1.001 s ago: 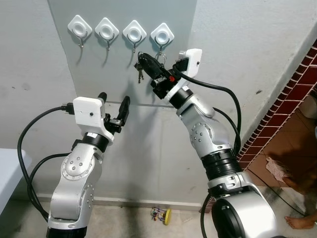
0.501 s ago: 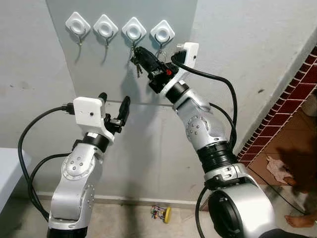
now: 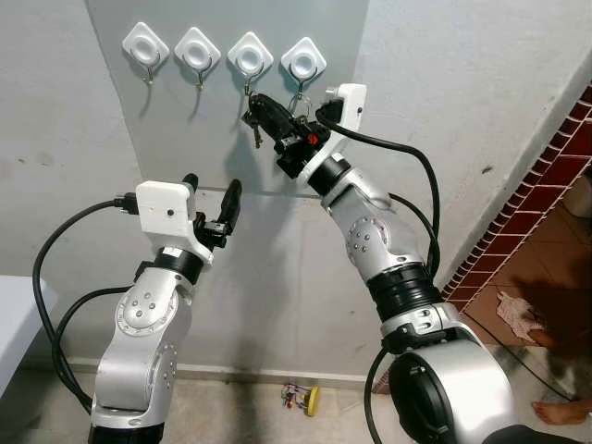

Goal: Hang keys on a hook

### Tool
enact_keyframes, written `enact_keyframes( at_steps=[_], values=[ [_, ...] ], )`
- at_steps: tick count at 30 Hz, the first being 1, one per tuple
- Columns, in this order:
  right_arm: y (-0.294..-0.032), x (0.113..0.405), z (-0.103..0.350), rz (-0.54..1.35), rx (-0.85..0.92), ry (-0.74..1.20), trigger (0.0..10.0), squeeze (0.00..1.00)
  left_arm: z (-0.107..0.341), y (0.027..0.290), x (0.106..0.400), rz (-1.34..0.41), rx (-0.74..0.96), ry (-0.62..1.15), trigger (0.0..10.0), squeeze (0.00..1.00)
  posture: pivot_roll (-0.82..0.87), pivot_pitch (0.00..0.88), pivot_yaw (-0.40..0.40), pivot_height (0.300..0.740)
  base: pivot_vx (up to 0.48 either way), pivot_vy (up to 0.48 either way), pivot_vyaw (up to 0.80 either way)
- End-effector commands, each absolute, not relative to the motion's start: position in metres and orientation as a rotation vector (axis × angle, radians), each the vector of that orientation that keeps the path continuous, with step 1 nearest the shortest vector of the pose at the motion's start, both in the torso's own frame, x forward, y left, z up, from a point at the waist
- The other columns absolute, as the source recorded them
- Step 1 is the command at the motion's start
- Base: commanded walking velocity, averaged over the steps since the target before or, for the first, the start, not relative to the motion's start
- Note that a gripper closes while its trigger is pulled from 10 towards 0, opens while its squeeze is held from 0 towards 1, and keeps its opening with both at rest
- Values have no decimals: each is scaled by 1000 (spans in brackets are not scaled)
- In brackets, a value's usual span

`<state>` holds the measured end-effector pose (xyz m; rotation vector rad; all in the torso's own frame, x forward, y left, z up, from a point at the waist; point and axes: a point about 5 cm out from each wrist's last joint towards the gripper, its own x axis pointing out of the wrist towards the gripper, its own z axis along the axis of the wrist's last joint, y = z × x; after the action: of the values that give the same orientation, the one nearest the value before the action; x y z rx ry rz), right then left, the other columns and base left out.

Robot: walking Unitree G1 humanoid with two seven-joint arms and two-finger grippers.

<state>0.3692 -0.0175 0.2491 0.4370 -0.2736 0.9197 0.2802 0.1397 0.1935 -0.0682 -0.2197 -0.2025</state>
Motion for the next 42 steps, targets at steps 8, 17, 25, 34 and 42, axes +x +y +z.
enact_keyframes(
  at_steps=[8,17,25,34,42],
  values=[
    [-14,362,248,997,442,-300,10000,0,199,138,279,-207,-71,-234,10000,0,-39,16,-50,740,0,0,0],
    [-16,363,265,995,489,-367,10000,0,198,138,278,-204,-73,-234,10000,0,-35,15,-53,740,0,0,0],
    [-16,364,270,995,500,-381,10000,0,198,138,278,-203,-75,-233,10000,0,-37,20,-55,740,0,0,0],
    [-13,366,273,989,521,-368,10000,0,198,137,278,-202,-78,-233,10000,0,-36,20,-57,740,0,0,0],
    [-11,368,272,983,560,-342,10000,0,198,137,278,-202,-79,-233,10000,0,-33,22,-57,740,0,0,0]
  ],
)
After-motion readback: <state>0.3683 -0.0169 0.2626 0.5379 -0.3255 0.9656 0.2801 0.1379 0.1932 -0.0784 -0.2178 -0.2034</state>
